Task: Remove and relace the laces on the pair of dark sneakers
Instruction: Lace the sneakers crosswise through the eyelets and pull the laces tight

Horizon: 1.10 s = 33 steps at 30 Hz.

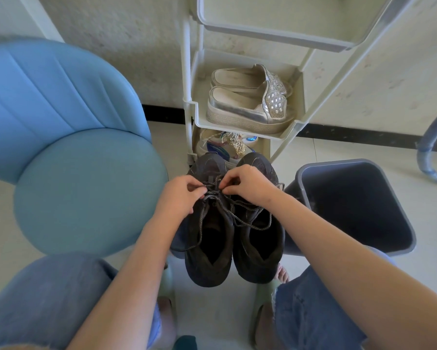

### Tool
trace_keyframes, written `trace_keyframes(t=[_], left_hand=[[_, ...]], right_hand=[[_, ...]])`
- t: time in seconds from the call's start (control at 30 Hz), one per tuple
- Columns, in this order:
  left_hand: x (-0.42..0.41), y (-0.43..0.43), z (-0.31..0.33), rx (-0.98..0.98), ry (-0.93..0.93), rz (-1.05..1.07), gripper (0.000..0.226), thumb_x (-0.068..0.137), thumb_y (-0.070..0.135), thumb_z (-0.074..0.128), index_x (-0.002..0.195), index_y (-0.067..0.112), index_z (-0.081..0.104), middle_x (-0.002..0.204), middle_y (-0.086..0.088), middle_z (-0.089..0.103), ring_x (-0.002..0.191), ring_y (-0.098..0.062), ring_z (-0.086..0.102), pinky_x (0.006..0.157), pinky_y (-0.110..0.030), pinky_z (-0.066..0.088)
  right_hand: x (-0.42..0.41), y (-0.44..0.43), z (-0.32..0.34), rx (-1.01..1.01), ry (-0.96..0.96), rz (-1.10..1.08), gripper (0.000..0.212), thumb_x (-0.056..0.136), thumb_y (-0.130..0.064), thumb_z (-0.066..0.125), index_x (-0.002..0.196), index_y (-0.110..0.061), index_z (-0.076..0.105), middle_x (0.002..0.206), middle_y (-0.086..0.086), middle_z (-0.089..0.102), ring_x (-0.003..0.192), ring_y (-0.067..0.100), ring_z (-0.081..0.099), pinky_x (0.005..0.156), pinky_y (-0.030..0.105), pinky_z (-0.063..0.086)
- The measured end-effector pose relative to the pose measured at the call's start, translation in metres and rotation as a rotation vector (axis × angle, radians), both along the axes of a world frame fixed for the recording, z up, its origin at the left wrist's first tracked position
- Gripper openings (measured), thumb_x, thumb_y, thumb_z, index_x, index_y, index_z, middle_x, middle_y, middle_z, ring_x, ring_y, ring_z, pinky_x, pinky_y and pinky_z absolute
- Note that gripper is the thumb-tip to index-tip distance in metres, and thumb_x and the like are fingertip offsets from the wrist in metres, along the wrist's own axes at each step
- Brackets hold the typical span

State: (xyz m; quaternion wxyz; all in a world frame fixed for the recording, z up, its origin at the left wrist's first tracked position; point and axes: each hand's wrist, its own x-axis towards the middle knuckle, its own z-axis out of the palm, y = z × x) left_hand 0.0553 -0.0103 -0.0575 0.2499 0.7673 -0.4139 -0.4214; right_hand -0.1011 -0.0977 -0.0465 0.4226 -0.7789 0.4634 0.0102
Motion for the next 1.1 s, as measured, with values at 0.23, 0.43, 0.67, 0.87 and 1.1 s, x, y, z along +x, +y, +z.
trace_keyframes(t=[0.23,0.43,0.67,0.87,1.1], left_hand=[[0.002,0.001,0.002,-0.026,-0.118,-0.168,0.011,0.088,0.019,0.064,0.095,0.027,0.068,0.089,0.007,0.065,0.04,-0.009,0.045,0.047,-0.019,0.041],[-0.005,0.003,0.002,-0.118,-0.253,-0.139,0.01,0.089,0.025,0.062,0.097,0.022,0.068,0.078,0.002,0.063,0.049,-0.006,0.043,0.066,-0.029,0.044],[-0.001,0.002,0.002,-0.086,-0.167,-0.139,0.008,0.089,0.024,0.063,0.091,0.029,0.068,0.078,0.007,0.067,0.034,-0.008,0.046,0.048,-0.019,0.04],[-0.002,0.003,-0.003,-0.128,-0.166,-0.101,0.018,0.092,0.015,0.059,0.099,0.023,0.073,0.085,0.004,0.069,0.047,-0.008,0.05,0.062,-0.023,0.045],[-0.003,-0.003,-0.008,-0.066,-0.318,-0.224,0.014,0.088,0.02,0.062,0.097,0.026,0.071,0.098,0.004,0.069,0.095,-0.018,0.061,0.081,-0.033,0.048]], right_hand=[[0.001,0.0,-0.004,-0.027,-0.051,0.036,0.009,0.081,-0.012,0.074,0.09,-0.014,0.073,0.094,-0.004,0.063,0.086,0.009,0.057,0.077,0.015,0.041],[0.006,0.0,-0.006,-0.071,0.004,0.138,0.004,0.088,-0.012,0.065,0.088,-0.016,0.064,0.1,0.0,0.058,0.093,0.016,0.056,0.089,0.032,0.046],[0.006,-0.002,-0.007,-0.078,0.011,0.194,0.011,0.086,-0.008,0.067,0.097,-0.009,0.069,0.097,0.002,0.053,0.09,0.015,0.053,0.084,0.022,0.041],[0.009,0.002,-0.008,-0.049,0.022,0.147,0.008,0.093,-0.008,0.056,0.088,-0.012,0.06,0.098,0.001,0.051,0.085,0.014,0.052,0.08,0.024,0.042],[0.005,0.002,0.001,0.073,-0.007,0.077,0.009,0.099,-0.016,0.048,0.096,-0.013,0.055,0.078,0.002,0.061,0.064,0.006,0.05,0.059,0.013,0.038]])
